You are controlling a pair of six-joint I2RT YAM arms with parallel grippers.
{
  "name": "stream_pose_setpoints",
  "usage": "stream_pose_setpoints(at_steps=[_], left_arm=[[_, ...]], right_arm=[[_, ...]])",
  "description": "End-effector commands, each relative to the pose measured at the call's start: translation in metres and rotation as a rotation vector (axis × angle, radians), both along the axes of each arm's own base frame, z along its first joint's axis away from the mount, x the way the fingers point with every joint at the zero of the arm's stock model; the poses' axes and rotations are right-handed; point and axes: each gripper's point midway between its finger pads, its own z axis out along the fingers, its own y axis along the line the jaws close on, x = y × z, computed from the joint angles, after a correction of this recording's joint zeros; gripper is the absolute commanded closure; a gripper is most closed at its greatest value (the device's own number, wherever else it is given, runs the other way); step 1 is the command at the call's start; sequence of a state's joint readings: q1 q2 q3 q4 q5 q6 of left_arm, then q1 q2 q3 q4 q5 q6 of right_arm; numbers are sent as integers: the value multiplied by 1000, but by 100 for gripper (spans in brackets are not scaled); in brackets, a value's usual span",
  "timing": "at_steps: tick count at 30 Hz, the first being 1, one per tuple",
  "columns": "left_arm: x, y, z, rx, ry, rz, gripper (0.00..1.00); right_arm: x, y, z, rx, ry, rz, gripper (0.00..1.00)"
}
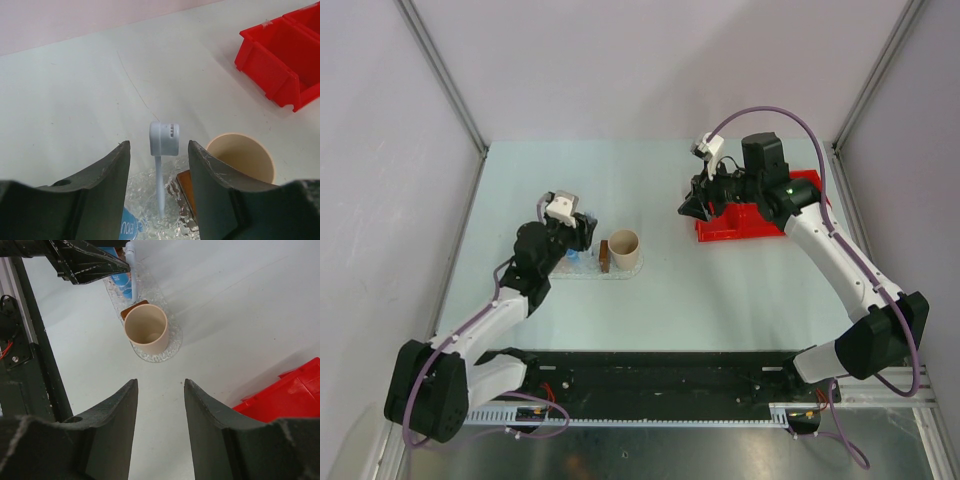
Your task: Prepare toiletry sets of a toothbrush and toothpaste on the tray
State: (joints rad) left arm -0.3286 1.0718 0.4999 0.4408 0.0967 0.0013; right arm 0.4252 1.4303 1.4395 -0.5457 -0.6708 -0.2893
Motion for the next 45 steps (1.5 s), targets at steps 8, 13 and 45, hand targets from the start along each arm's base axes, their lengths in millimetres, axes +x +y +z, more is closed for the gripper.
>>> stream_pose_setpoints(at_steps=[8,13,45], left_arm=[[0,-1,45,-14,-110,-11,41],[-2,1,51,-17,-125,-1,39],[-5,25,137,-107,-261,105,14]], right_arm=[[0,1,4,9,-17,17,53],[0,1,3,9,-12,17,53],[0,-9,18,7,-71,-21,51]])
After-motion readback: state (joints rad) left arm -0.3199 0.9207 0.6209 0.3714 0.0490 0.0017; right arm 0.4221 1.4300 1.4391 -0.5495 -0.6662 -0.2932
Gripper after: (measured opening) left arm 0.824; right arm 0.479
